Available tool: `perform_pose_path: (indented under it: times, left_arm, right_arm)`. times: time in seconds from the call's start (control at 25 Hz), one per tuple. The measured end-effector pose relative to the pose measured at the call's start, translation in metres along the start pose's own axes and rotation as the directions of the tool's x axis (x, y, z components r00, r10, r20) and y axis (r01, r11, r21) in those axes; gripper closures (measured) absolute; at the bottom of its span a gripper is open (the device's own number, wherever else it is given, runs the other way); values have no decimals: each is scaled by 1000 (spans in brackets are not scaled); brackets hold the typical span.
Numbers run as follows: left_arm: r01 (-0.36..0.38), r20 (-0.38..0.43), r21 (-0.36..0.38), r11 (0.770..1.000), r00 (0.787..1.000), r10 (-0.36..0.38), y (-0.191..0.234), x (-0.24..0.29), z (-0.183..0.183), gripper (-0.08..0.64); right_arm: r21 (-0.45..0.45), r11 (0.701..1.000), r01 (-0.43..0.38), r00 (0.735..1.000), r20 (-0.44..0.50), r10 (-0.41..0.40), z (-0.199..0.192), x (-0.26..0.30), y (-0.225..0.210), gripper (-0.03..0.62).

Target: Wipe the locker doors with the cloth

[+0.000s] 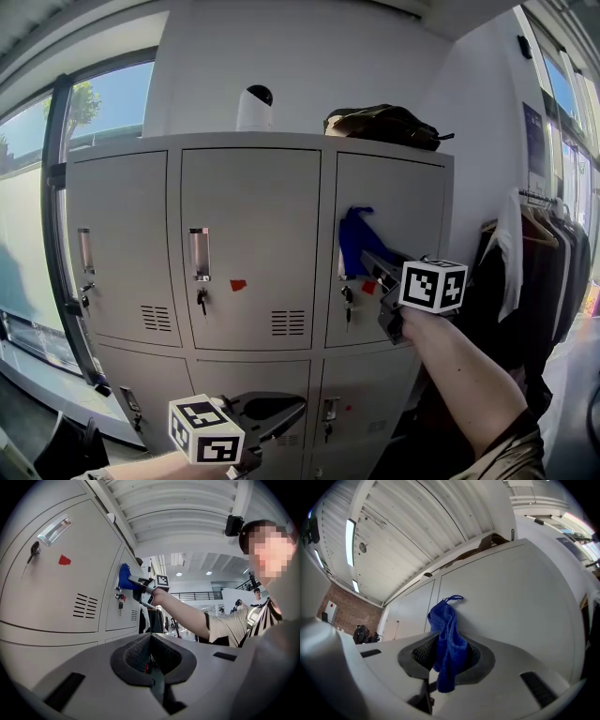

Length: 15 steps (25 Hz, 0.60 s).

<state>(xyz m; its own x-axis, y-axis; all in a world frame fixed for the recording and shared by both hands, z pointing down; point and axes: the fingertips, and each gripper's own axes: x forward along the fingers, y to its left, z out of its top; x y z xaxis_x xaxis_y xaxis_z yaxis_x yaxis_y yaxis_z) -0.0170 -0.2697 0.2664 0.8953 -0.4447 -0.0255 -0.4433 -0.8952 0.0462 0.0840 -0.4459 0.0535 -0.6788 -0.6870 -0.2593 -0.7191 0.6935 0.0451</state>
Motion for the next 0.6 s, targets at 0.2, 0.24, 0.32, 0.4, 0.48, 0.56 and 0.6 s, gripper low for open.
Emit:
perform_pose_path:
  times: [0.2,0.24,0.32,0.4,0.48,0.56,0.6]
  left_arm:
    - [12,-14,2,1000,1000,-12,-6,10,-4,552]
    - [13,-14,1,1000,1000,-13,-6,12,-5,552]
    - [18,-12,-3,1000,1000,-18,-8,16,-5,552]
    - [28,-14,-3,1000,999,-28,-12,21,-5,552]
    - [36,-20,0,999,999,-36,-15,25,-6,552]
    - [38,-22,-1,999,999,-38,-16,29,-8,552]
    - [39,-22,-3,999,999,-39,-17,30,-8,552]
  right_arm:
    - [-9,996,85,996,-16,-86,0,-30,-46,514]
    - [-9,994,105,994,-17,-105,1,-37,-56,514]
    - [-7,989,148,989,-18,-148,3,-51,-78,514]
    - [-1,981,194,981,-19,-194,5,-67,-100,514]
    - [4,970,241,970,-20,-241,5,-83,-123,514]
    - [6,958,287,958,-20,-287,5,-99,-145,514]
    - [8,952,307,951,-20,-307,5,-106,-154,514]
